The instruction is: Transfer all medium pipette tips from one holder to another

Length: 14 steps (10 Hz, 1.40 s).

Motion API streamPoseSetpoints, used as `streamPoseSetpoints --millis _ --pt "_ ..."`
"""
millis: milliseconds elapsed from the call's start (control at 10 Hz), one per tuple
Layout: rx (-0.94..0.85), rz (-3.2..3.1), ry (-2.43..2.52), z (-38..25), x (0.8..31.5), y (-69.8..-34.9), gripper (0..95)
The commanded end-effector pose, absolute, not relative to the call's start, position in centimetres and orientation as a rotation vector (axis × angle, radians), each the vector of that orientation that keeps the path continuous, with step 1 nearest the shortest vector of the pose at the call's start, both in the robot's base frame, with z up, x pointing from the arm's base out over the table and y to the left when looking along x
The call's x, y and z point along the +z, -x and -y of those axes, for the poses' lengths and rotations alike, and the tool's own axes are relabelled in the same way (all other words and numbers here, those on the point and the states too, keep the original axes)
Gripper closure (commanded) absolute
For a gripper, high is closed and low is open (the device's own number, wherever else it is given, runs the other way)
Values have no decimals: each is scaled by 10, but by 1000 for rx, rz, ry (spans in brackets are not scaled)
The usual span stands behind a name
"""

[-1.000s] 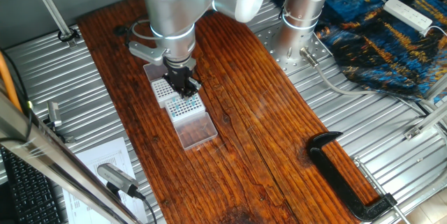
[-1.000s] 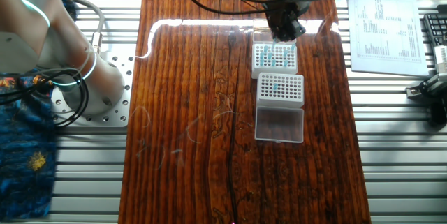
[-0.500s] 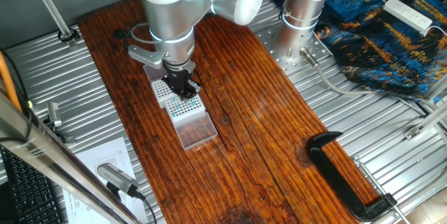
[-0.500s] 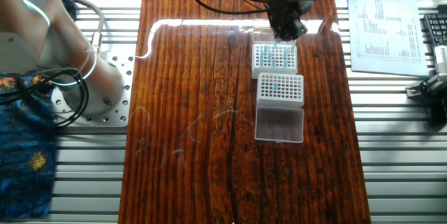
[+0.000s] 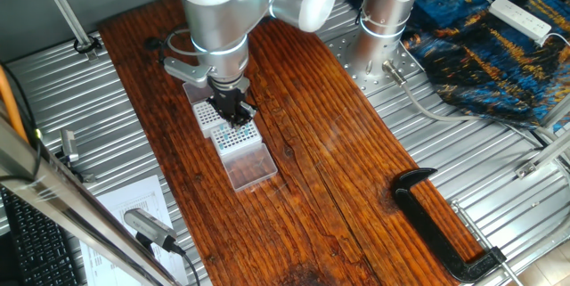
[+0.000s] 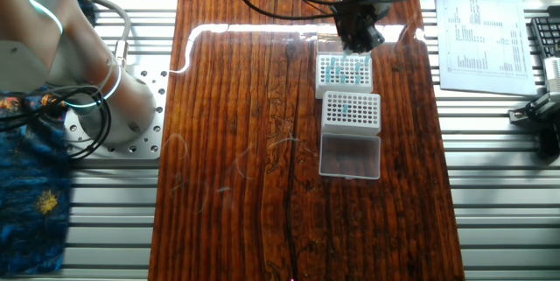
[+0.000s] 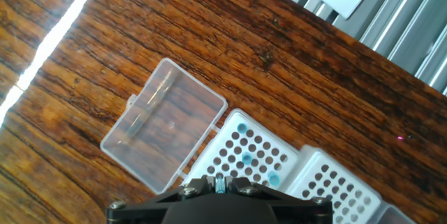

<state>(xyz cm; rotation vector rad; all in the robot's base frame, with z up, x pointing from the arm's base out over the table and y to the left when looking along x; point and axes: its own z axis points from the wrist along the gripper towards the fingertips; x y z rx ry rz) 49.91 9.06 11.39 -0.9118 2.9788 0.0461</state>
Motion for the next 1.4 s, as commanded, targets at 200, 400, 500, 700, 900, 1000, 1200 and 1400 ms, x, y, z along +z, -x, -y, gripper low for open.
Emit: streamPoseSetpoints --millis 200,400,500,700,900,1000,1200,1400 --pt "49 -2982 909 -90 115 -498 760" --pt "53 -2977 925 -90 117 -498 760" --pt "53 -2983 926 -91 120 -497 760" --pt "54 -2997 932 -88 126 -496 760" --pt "64 -2999 962 -72 136 -496 950" --pt "63 -2997 972 -67 138 -496 950" --pt "61 -2994 971 -55 141 -490 950" --pt "54 -3000 933 -48 140 -471 950"
